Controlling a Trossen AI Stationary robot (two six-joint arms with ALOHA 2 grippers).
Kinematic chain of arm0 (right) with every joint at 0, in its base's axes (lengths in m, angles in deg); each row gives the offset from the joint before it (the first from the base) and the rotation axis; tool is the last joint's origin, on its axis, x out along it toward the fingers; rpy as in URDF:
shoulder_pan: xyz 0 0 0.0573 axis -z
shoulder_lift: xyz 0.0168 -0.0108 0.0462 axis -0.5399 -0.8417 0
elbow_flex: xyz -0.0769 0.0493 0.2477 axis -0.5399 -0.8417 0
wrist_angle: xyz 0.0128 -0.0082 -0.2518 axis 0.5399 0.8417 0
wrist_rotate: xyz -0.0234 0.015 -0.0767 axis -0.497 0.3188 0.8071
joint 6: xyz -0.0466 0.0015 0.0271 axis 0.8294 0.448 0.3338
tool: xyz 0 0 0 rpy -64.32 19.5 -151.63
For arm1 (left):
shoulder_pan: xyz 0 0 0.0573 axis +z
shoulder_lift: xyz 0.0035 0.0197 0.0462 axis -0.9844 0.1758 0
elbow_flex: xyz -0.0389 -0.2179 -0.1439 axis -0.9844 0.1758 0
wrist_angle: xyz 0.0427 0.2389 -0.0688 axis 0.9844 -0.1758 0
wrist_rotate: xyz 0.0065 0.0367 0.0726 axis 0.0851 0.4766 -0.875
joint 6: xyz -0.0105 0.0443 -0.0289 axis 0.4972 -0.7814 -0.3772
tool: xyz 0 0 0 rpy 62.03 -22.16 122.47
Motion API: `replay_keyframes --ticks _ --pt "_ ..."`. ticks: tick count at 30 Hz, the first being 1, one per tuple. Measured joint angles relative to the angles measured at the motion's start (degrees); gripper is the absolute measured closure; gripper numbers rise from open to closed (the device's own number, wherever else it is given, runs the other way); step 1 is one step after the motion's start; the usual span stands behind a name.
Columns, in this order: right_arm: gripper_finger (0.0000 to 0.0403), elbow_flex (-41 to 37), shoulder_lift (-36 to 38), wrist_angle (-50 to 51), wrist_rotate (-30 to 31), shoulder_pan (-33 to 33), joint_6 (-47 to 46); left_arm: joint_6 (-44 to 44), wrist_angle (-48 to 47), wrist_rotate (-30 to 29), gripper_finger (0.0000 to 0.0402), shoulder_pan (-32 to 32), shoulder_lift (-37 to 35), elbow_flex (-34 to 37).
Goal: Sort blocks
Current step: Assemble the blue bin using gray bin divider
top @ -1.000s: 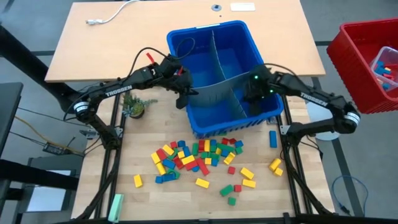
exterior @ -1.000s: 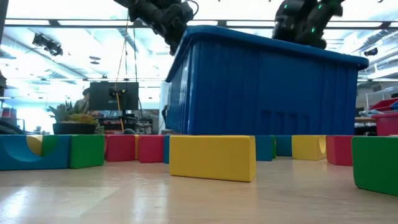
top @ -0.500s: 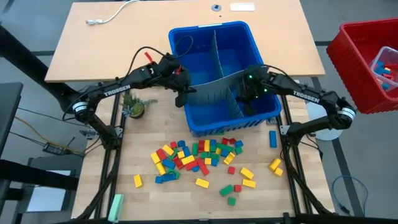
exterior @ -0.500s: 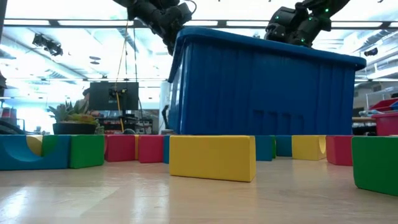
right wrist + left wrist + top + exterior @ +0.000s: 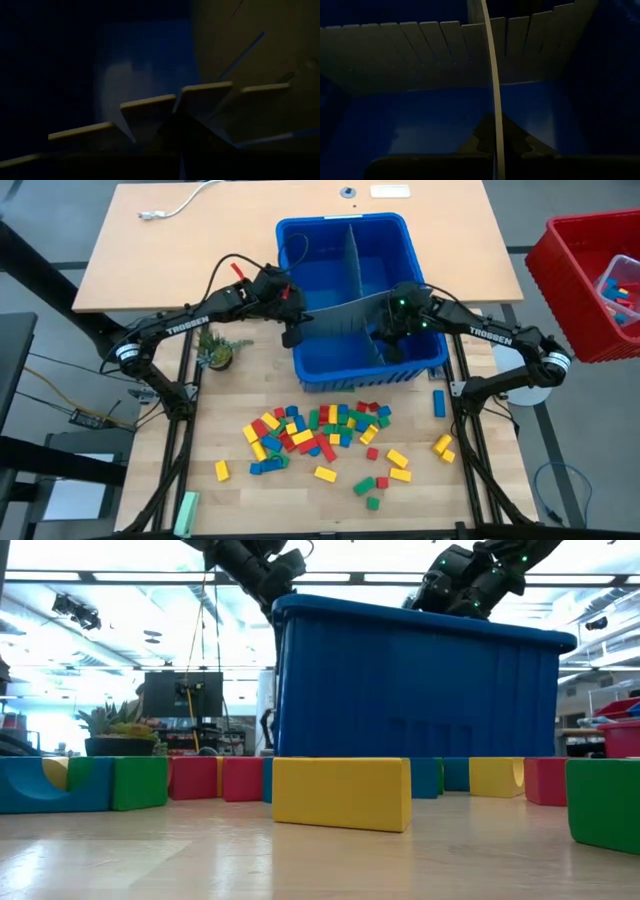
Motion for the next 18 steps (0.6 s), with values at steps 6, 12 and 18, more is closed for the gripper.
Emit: replay_keyframes --ticks 6,12,18 --pt "0.0402 0.01 -0.11 -0.79 0.13 0.05 -1.43 -1.48 4.55 1.55 0.0388 -0.05 0.27 0.13" --pt "0.0401 -0.01 0.36 -0.15 2.07 0.07 -2.65 -1.56 1.59 -0.69 0.0388 -0.09 0.21 -0.06" --pt "0.0402 -0.12 2.82 -0.27 4.47 1.45 -3.03 1.34 -1.56 2.12 0.0388 -0.24 0.24 -0.15"
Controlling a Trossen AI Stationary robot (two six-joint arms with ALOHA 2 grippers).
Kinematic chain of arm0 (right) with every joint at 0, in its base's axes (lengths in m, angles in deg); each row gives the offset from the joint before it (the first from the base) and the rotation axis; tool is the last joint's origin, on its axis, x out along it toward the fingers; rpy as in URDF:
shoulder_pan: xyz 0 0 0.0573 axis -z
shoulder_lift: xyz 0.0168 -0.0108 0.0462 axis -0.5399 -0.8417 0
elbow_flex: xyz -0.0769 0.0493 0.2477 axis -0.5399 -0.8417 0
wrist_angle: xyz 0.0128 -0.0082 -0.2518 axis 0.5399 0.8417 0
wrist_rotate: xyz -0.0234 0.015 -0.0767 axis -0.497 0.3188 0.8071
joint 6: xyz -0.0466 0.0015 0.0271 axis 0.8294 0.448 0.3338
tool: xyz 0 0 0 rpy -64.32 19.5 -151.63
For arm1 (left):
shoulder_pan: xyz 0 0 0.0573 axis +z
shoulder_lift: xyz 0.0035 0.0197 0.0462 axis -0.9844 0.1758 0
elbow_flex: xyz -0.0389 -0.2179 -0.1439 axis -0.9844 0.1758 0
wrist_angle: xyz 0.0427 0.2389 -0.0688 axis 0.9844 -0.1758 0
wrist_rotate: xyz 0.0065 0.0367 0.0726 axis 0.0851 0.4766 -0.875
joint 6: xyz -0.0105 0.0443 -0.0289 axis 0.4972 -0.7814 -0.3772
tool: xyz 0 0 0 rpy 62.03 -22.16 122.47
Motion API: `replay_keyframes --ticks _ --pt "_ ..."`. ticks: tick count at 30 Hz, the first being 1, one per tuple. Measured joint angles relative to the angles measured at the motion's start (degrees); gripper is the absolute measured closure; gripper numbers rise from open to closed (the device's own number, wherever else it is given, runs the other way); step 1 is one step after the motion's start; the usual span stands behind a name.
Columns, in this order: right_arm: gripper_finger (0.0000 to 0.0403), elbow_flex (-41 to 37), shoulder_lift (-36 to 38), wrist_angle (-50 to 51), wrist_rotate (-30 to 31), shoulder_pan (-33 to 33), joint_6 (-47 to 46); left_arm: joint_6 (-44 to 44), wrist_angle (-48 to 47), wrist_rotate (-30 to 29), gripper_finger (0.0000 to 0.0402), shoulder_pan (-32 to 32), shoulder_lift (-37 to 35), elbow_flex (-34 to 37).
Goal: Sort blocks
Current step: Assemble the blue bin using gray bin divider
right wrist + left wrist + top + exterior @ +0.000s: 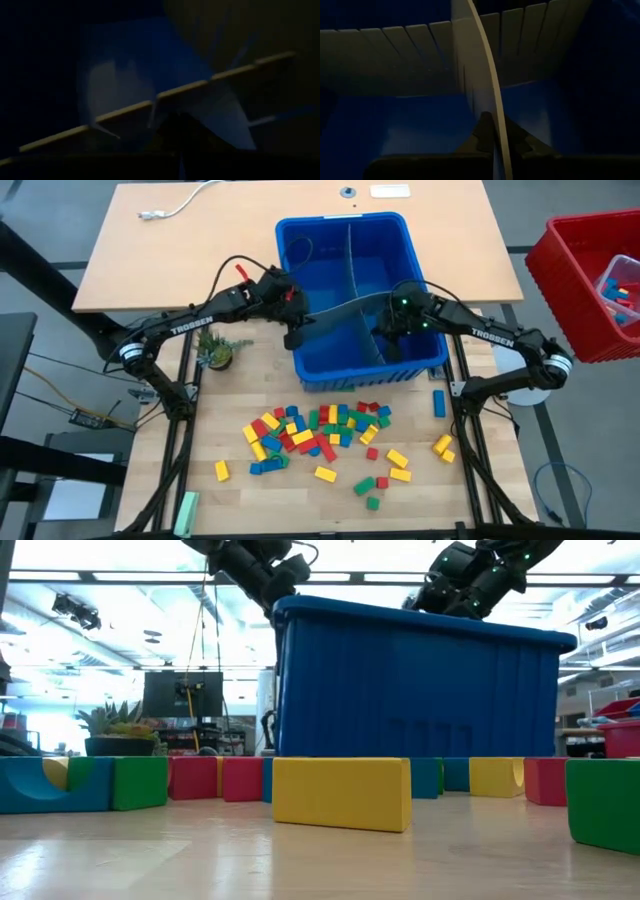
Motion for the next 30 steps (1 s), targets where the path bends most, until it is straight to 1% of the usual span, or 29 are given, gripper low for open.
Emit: replay_keyframes --ticks 3,5,10,14,17,19,21,22,24,27,30 --pt "0.0402 0.57 1.76 0.41 3.35 0.04 -0.16 0.97 -0.62 -0.87 0.0388 -0.03 0.0 -0.04" --pt "0.0402 0.59 3.4 0.23 4.36 0.04 -0.18 1.93 -0.91 -1.51 0.0388 0.22 0.0 -0.04" --pt "0.0402 0.64 8.61 -0.66 4.32 0.04 -2.71 2.67 -1.04 -1.78 0.0388 0.68 -0.02 -0.02" --pt "0.0402 0.72 13.29 -6.74 5.53 0.08 -3.56 2.65 -1.13 -2.12 0.0388 0.7 -0.02 -0.02" --pt "0.0402 0.84 15.31 -15.16 9.3 0.5 -3.82 2.65 -1.13 -2.29 0.0388 0.7 -0.07 -0.02" --pt "0.0402 0.92 15.35 -18.47 12.52 1.45 -3.77 2.65 -1.13 -2.31 0.0388 0.7 -0.09 -0.02" --pt "0.0403 0.92 14.5 -18.44 15.3 3.11 -3.75 2.65 -1.13 -2.33 0.0388 0.72 -0.09 -0.02" --pt "0.0403 0.88 13.91 -17.78 15.58 4.01 -3.75 2.65 -1.13 -2.34 0.0388 0.72 -0.09 -0.02" --pt "0.0403 0.83 12.88 -16.67 15.11 5.47 -4.47 2.67 -1.13 -2.38 0.0388 0.72 -0.11 -0.02" --pt "0.0403 0.83 11.26 -14.83 12.47 6.92 -6.26 3.0 -1.11 -2.49 0.0388 0.72 -0.11 0.0" --pt "0.0403 0.83 10.16 -12.8 12.28 7.54 -6.35 3.13 -1.11 -2.51 0.0388 0.72 -0.13 0.0"
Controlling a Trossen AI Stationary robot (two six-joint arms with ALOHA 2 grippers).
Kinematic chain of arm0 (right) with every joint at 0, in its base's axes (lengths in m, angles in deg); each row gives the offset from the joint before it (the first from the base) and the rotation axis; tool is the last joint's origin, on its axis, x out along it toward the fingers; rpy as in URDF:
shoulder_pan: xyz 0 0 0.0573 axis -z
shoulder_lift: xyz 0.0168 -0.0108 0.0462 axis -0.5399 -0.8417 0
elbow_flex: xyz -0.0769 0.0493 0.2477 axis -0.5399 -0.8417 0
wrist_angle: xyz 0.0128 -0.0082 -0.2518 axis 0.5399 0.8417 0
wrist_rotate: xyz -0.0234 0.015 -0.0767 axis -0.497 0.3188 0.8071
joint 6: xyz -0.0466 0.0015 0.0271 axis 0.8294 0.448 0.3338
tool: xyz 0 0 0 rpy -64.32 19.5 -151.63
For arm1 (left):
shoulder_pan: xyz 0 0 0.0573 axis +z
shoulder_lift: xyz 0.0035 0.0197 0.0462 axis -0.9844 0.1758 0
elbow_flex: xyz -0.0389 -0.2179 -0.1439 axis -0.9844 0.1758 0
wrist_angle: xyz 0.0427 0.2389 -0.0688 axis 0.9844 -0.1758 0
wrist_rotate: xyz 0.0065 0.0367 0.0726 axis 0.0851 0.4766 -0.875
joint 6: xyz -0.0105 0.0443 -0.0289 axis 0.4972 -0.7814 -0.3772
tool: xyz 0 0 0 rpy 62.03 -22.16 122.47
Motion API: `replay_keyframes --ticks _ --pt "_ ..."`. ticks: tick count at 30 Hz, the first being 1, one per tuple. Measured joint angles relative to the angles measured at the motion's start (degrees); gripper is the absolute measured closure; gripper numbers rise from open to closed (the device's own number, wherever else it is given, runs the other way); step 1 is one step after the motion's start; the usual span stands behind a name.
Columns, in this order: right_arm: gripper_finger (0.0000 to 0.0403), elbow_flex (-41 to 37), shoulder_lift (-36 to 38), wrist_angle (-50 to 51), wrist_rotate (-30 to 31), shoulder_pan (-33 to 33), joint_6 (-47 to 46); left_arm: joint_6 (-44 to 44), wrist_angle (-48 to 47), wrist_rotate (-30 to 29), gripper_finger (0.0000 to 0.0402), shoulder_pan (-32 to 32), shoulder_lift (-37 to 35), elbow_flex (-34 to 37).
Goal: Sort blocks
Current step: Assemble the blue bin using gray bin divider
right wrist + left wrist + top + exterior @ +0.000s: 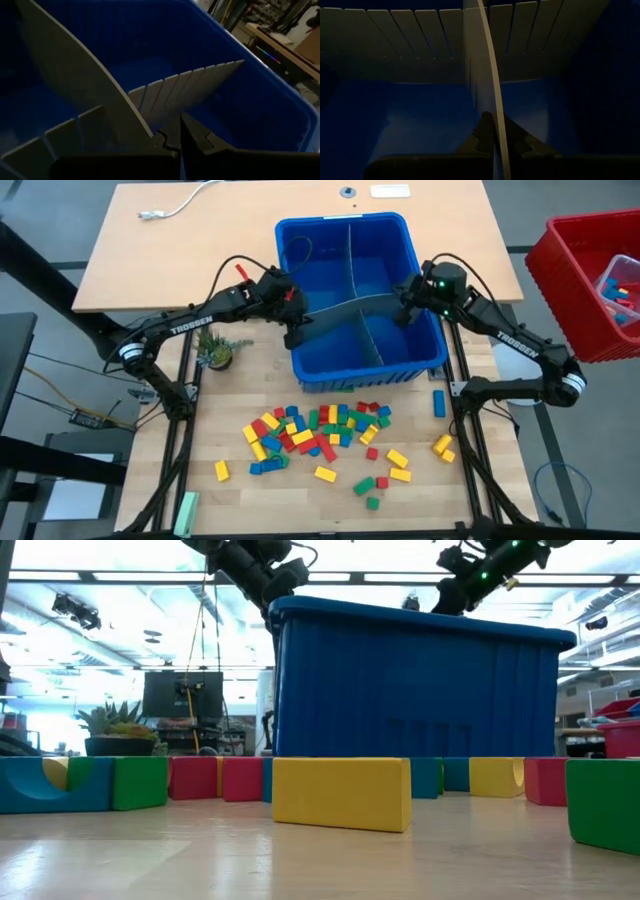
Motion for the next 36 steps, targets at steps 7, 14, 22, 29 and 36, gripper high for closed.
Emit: replay_keyframes --ticks 7,14,22,29,36 --pt "0.0403 0.15 0.43 2.25 -0.17 0.02 -0.04 -0.02 0.13 -0.02 0.0388 -0.02 0.0 0.0" --pt "0.0403 0.28 1.32 6.97 -1.14 0.11 -2.65 0.82 0.13 2.8 0.0388 0.04 -0.21 0.02" --pt "0.0403 0.26 1.33 9.9 -1.1 0.11 -3.48 3.15 0.89 4.46 0.0388 0.02 -0.57 0.02" --pt "0.0403 -0.35 0.77 13.23 -0.64 0.13 -3.45 3.92 -0.47 3.93 0.0389 -0.09 1.05 0.15" --pt "0.0403 -0.24 1.63 13.88 -1.61 -0.35 -2.91 4.75 -0.01 7.14 0.0389 -0.51 0.15 0.26"
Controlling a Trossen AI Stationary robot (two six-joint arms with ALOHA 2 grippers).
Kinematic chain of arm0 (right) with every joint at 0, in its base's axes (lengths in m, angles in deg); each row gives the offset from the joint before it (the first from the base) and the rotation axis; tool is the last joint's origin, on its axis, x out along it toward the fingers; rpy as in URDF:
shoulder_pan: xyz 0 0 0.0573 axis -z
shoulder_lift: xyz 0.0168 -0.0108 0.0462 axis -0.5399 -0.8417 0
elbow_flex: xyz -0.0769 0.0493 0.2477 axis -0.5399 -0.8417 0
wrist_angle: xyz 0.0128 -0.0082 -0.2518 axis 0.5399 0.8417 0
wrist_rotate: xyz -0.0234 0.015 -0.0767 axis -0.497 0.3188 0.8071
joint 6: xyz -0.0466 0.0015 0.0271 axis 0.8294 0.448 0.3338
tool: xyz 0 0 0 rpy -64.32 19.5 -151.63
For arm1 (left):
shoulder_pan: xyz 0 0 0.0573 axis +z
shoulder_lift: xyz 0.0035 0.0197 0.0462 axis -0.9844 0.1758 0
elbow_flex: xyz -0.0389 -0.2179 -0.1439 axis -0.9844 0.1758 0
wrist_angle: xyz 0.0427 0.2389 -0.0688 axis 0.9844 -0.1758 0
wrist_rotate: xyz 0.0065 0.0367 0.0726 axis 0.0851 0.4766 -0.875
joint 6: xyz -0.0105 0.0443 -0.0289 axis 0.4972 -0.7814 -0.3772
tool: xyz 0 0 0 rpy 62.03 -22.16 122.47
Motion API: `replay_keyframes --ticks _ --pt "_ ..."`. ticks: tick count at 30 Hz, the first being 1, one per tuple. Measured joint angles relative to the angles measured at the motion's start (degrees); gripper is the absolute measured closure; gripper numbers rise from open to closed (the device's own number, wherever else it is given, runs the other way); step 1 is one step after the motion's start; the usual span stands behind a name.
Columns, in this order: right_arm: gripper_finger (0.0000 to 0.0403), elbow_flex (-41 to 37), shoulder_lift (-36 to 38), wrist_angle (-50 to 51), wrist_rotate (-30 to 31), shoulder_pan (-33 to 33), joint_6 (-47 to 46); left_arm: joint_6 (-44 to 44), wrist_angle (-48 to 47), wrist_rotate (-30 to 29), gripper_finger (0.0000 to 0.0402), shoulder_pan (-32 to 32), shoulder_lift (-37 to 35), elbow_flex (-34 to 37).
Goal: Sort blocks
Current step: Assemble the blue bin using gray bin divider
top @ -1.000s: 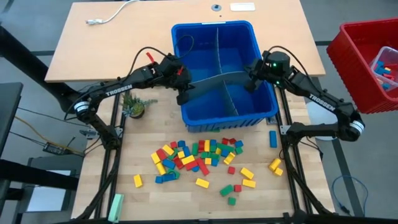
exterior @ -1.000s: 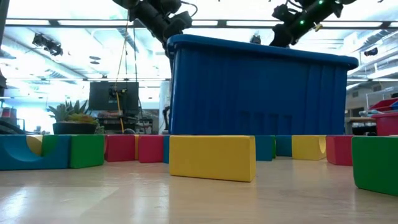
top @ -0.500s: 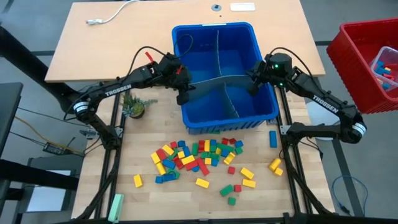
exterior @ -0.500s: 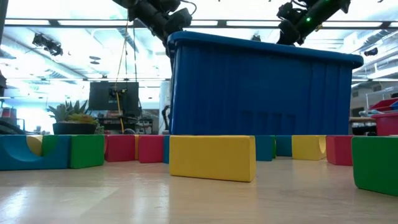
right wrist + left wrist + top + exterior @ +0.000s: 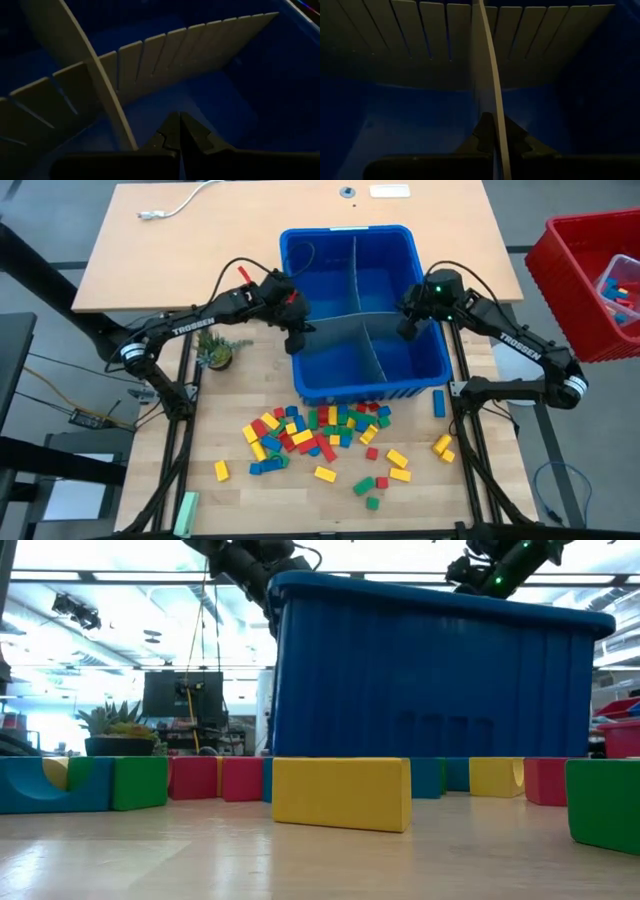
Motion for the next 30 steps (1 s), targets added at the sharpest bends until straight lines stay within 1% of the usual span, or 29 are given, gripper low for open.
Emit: replay_keyframes --ticks 4,7,12,15,19,25,30 --pt "0.0403 0.15 -0.41 1.27 -1.45 0.07 0.04 -2.38 -1.74 -1.96 0.0389 0.01 0.69 -0.24" --pt "0.0403 0.2 -0.72 3.64 -2.32 0.07 0.07 -4.08 -2.46 -1.99 0.0389 0.01 2.0 -0.52" --pt "0.0403 0.28 -0.82 4.69 -2.5 -0.24 0.0 -7.2 -3.01 -2.21 0.0389 -0.46 3.82 -0.59" --pt "0.0403 0.42 -1.49 6.1 -2.85 -0.35 -0.01 -7.99 -3.89 -3.77 0.0389 -0.54 4.27 -0.59" --pt "0.0403 0.5 -2.67 7.19 -3.77 -0.39 -0.13 -8.55 -4.76 -3.64 0.0389 -0.51 4.59 -0.5" --pt "0.0403 0.33 -2.96 6.11 -3.8 -0.38 -0.13 -8.53 -4.5 -3.64 0.0382 -0.51 4.71 -0.39" --pt "0.0403 0.39 -4.32 8.59 -4.34 -0.37 -0.09 -8.71 -5.32 -3.93 0.0378 -0.53 4.97 -0.43"
